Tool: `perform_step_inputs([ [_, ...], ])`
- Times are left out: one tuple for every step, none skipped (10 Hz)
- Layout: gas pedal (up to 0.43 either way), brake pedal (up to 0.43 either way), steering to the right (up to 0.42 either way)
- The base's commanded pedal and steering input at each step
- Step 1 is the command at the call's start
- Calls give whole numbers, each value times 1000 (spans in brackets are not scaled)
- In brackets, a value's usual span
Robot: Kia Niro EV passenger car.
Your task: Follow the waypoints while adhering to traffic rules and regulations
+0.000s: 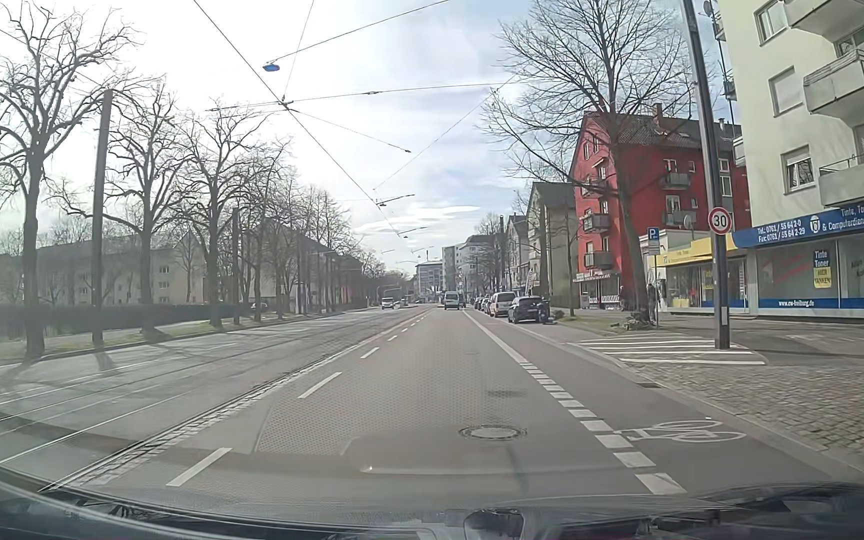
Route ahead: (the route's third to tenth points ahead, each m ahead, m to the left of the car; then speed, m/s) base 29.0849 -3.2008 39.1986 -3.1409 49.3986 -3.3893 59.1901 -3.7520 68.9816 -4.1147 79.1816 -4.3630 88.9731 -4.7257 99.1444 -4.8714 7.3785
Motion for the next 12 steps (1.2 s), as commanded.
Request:
perform_step_inputs([
  [87,0,0],
  [87,0,0],
  [87,0,-1],
  [87,0,-4],
  [87,0,-5],
  [87,0,-4],
  [87,0,-5],
  [87,0,-5],
  [87,0,-4],
  [87,0,-5],
  [87,0,-4],
  [87,0,-4],
])
